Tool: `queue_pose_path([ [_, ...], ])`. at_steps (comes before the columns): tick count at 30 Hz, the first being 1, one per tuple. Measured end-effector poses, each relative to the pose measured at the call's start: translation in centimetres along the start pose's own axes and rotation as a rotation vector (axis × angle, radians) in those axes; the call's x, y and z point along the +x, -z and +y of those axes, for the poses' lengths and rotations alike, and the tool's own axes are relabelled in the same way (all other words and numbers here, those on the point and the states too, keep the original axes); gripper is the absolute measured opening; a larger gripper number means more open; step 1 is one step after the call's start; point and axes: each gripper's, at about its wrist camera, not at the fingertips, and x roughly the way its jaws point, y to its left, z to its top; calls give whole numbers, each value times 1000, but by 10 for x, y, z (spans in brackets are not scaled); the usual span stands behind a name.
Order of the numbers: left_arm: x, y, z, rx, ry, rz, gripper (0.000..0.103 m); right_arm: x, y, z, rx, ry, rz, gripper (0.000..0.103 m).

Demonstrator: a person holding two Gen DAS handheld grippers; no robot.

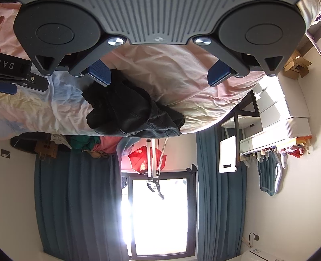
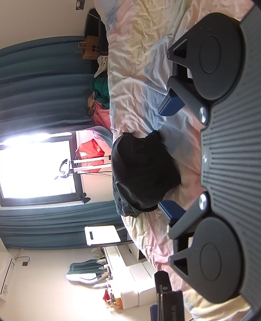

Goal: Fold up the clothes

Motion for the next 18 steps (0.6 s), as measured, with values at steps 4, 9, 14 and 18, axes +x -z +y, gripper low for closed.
queue_pose_path([
  [4,2,-1,4,0,1,-1,103,-1,-2,0,-4,5,-3,92],
  [9,-3,1,2,18,-9,-20,103,-2,-1,1,-2,11,-6,92],
  [14,-3,1,-4,33,-10,-18,103,-4,-2,2,-3,16,-8,92],
  [18,-2,1,-3,32,-13,-18,103,-5,-2,1,5,19,-9,92],
])
